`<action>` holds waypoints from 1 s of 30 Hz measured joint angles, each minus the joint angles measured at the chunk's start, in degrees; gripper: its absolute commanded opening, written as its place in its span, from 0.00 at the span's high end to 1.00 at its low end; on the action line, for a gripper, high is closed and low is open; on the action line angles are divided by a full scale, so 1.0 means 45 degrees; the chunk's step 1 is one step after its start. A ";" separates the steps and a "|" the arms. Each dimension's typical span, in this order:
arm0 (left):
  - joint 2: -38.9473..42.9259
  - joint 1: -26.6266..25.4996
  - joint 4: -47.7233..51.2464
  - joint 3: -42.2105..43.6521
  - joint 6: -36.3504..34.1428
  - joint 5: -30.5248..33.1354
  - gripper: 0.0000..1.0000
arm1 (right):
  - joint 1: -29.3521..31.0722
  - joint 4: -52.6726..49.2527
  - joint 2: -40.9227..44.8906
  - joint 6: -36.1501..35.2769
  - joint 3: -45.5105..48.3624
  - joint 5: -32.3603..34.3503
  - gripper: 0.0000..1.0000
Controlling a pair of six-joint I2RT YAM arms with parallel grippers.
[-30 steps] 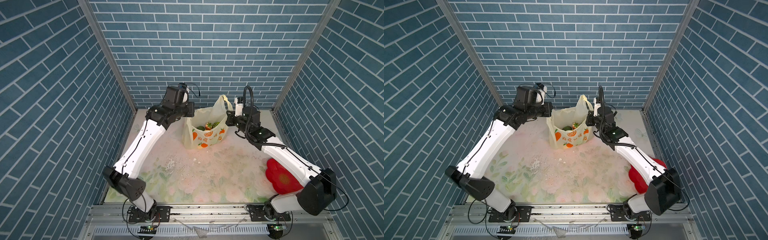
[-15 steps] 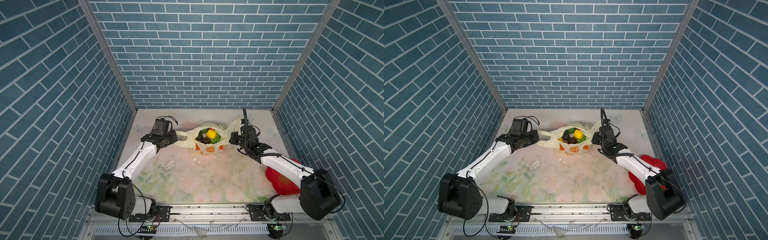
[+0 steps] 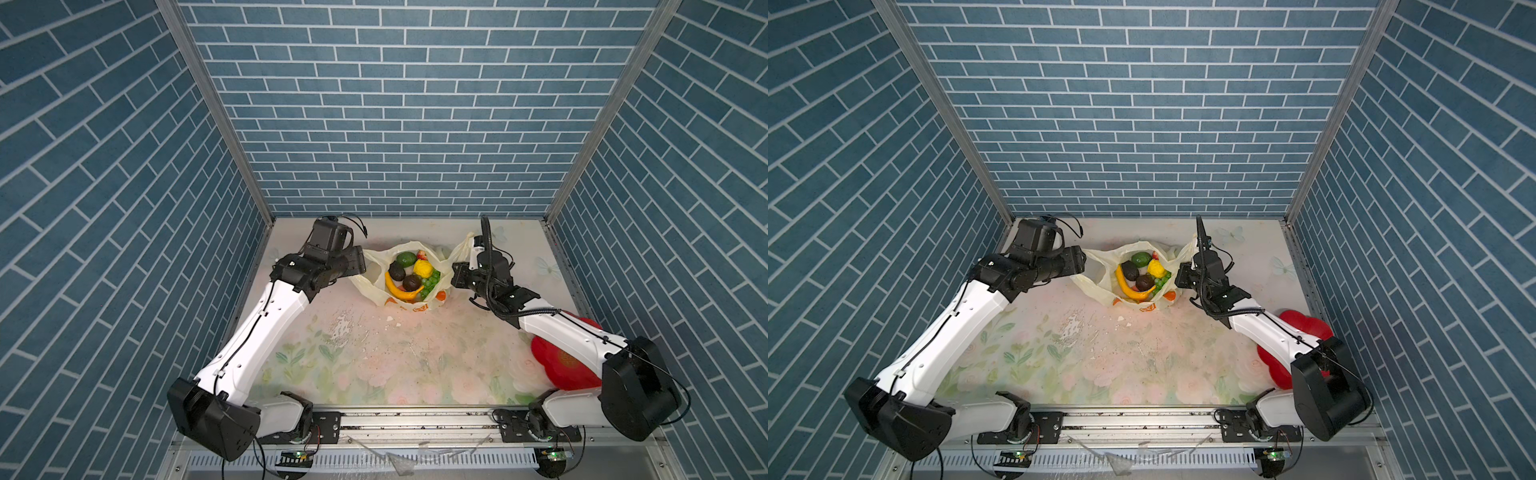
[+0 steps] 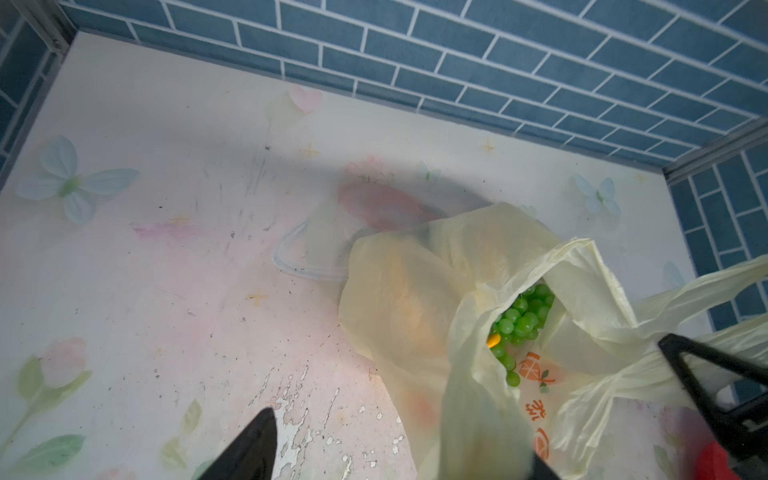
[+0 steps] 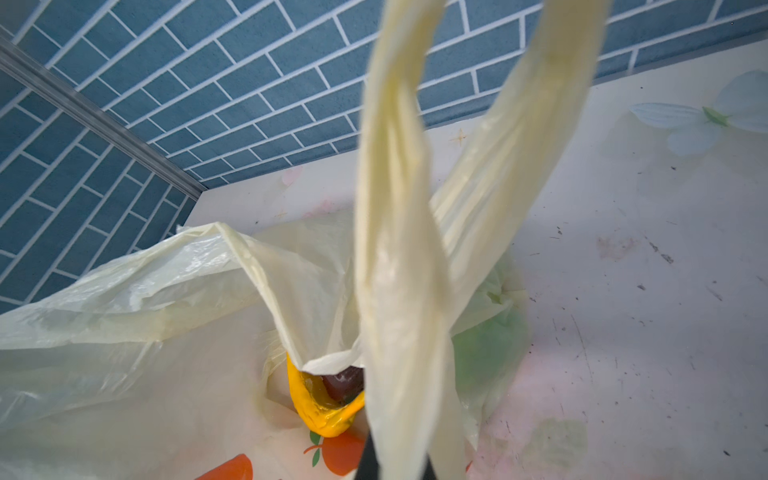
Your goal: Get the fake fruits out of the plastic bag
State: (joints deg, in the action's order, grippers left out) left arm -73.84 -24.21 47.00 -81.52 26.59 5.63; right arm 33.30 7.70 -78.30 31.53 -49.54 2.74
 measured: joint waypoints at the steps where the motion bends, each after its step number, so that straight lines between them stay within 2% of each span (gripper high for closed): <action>1: -0.0010 -0.0078 0.0369 -0.0393 -0.0107 0.0160 0.17 | 0.0049 -0.0005 -0.0019 -0.0068 -0.0073 0.0000 1.00; 6: -0.0146 -0.0792 0.2467 -0.2225 -0.0680 0.1341 0.13 | 0.0204 -0.0005 -0.0121 -0.0345 -0.0437 0.0000 1.00; 9: -0.1083 -0.2603 0.4318 -0.4629 -0.0913 0.3011 0.12 | 0.0223 -0.0029 -0.0272 -0.0457 -0.0719 0.0010 1.00; 11: -0.1797 -0.3861 0.4818 -0.6057 -0.1020 0.3696 0.13 | 0.0248 -0.0044 -0.0345 -0.0534 -0.0850 0.0005 1.00; 14: -0.2443 -0.5212 0.5183 -0.6980 -0.1073 0.4129 0.16 | 0.0301 -0.0087 -0.0374 -0.0675 -0.0952 0.0010 1.00; 17: -0.3138 -0.6028 0.5207 -0.7490 -0.1030 0.4027 0.21 | 0.0369 -0.0087 -0.0374 -0.0690 -0.0952 0.0034 1.00; 22: -0.4454 -0.6314 0.4566 -0.7281 -0.0748 0.3128 0.23 | 0.0403 -0.0078 -0.0374 -0.0733 -0.0952 0.0107 1.00; 30: -0.5780 -0.5931 0.2953 -0.5246 0.0058 0.1763 0.26 | 0.0413 -0.0078 -0.0306 -0.0850 -0.0952 0.0243 1.00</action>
State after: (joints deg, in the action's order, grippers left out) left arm -99.85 -50.89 60.29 -105.12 26.85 13.56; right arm 35.16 7.35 -79.68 27.70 -53.82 3.84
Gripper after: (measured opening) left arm 0.741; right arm 0.047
